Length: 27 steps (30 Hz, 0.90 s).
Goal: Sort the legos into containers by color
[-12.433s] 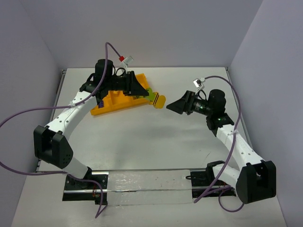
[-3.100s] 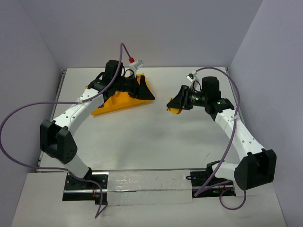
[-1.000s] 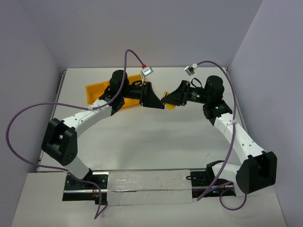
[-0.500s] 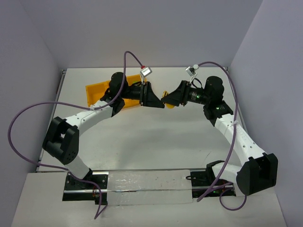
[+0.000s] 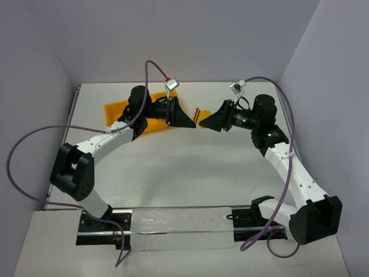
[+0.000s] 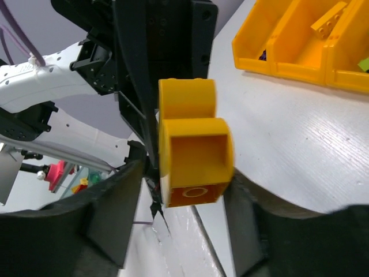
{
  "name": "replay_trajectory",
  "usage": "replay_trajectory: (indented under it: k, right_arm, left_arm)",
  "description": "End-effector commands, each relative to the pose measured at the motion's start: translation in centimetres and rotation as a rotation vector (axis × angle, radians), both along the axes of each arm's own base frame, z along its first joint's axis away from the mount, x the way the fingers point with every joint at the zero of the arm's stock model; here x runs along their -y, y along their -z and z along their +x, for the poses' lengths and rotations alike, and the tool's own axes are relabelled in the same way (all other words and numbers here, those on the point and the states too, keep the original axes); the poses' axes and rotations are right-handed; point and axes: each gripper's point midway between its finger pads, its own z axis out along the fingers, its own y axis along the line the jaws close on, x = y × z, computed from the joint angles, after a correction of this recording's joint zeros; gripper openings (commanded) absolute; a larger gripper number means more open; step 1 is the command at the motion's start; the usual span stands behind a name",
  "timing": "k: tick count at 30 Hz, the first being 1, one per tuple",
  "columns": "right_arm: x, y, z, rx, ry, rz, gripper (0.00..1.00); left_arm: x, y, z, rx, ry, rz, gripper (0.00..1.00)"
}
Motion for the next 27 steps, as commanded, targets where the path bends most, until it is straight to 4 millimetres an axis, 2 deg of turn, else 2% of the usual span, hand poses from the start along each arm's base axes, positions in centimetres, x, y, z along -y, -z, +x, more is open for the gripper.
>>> replay_trajectory:
  k: [1, 3, 6, 7, 14, 18, 20, 21, 22, 24, 26, 27]
  right_arm:
    - [0.1, -3.2, -0.6, 0.104, -0.021, 0.029, 0.54]
    - [0.1, -3.1, -0.4, 0.102, -0.015, 0.029, 0.41]
    - [0.3, -2.9, -0.2, 0.100, 0.003, 0.015, 0.08]
    - [0.4, -2.7, -0.1, 0.096, 0.012, 0.006, 0.02]
    - [2.4, -0.6, 0.6, 0.070, 0.092, -0.061, 0.00]
    - [4.1, 1.3, 2.7, 0.007, 0.238, -0.155, 0.00]
    - [5.9, 2.7, 4.1, -0.048, 0.369, -0.233, 0.00]
    - [6.2, 3.2, 4.3, -0.067, 0.392, -0.251, 0.00]
    - [6.8, 3.7, 4.7, -0.080, 0.428, -0.273, 0.00]
    - [8.1, 4.5, 5.4, -0.098, 0.514, -0.318, 0.00]
    - [8.4, 4.9, 5.5, -0.108, 0.536, -0.322, 0.00]
    - [8.4, 5.0, 5.6, -0.112, 0.538, -0.324, 0.00]
  left_arm:
    - [-0.5, -2.1, 0.1, 0.067, -0.021, -0.032, 0.00]
    - [-0.6, -2.1, 0.1, 0.068, -0.023, -0.032, 0.00]
    - [-0.7, -2.0, 0.2, 0.070, -0.029, -0.028, 0.00]
    - [-0.9, -2.1, 0.2, 0.073, -0.035, -0.027, 0.00]
    - [-4.5, -3.1, 2.3, 0.113, -0.143, 0.010, 0.00]
    - [-6.2, -3.0, 4.0, 0.159, -0.228, 0.082, 0.00]
    - [-7.3, -2.4, 6.2, 0.152, -0.356, 0.161, 0.00]
    - [-8.0, -1.6, 6.7, 0.131, -0.389, 0.205, 0.00]
    - [-9.1, -0.2, 8.1, 0.105, -0.474, 0.292, 0.00]
    - [-12.7, 3.1, 11.5, 0.061, -0.697, 0.538, 0.00]
    - [-14.6, 4.7, 13.3, 0.056, -0.799, 0.663, 0.00]
    - [-16.3, 6.0, 14.1, 0.041, -0.881, 0.755, 0.00]
